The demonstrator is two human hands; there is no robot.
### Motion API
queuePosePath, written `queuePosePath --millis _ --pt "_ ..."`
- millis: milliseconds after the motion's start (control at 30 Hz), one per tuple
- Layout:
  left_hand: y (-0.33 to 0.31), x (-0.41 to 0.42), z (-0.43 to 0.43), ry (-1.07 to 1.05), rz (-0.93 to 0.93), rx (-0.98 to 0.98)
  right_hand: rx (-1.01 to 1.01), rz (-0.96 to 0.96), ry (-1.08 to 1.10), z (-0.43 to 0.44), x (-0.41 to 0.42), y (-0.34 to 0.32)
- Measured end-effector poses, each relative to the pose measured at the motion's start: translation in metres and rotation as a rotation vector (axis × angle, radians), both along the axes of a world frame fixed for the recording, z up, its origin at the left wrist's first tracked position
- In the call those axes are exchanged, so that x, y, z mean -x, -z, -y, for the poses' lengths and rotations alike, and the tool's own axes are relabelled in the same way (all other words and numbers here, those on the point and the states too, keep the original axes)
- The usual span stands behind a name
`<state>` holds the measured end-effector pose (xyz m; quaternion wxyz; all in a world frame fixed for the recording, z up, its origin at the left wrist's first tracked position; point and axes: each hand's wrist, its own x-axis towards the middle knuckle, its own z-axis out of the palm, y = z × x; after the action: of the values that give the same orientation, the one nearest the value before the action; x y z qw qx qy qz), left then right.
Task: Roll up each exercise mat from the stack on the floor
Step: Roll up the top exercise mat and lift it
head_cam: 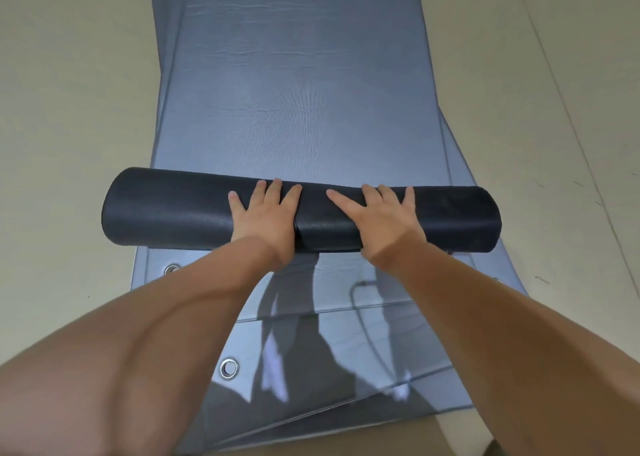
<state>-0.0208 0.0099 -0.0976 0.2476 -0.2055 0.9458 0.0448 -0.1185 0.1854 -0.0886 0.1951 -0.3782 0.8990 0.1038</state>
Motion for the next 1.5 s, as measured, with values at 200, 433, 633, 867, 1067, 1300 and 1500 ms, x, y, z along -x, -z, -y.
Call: queuePosePath --millis 200,433,633,867,1067,1300,1500 --pt "-0.014 -0.012 0.005 0.094 0.051 -0.017 -0.014 0.109 -0.061 -0.003 -0.007 -0.017" --pt "-0.05 -0.037 -0.005 0.038 0.277 -0.177 -0.064 0.562 -0.109 -0.004 -0.017 -0.043" --pt "-0.046 -0.088 -0.027 0.176 -0.091 -0.032 -0.127 0.746 -0.057 0.004 -0.006 -0.045" --pt "-0.028 -0.099 -0.038 0.129 -0.002 -0.02 -0.053 0.695 0.008 -0.006 -0.003 -0.027" --pt "-0.024 -0.045 -0.012 0.088 -0.01 -0.009 0.134 0.334 0.026 -0.016 -0.026 -0.036" --pt "-0.03 -0.003 0.006 0.077 0.106 -0.083 0.076 -0.033 -0.014 -0.04 -0.097 0.003" --pt "-0.025 -0.019 0.012 0.158 -0.043 0.015 0.067 -0.1 0.039 -0.031 -0.087 0.017"
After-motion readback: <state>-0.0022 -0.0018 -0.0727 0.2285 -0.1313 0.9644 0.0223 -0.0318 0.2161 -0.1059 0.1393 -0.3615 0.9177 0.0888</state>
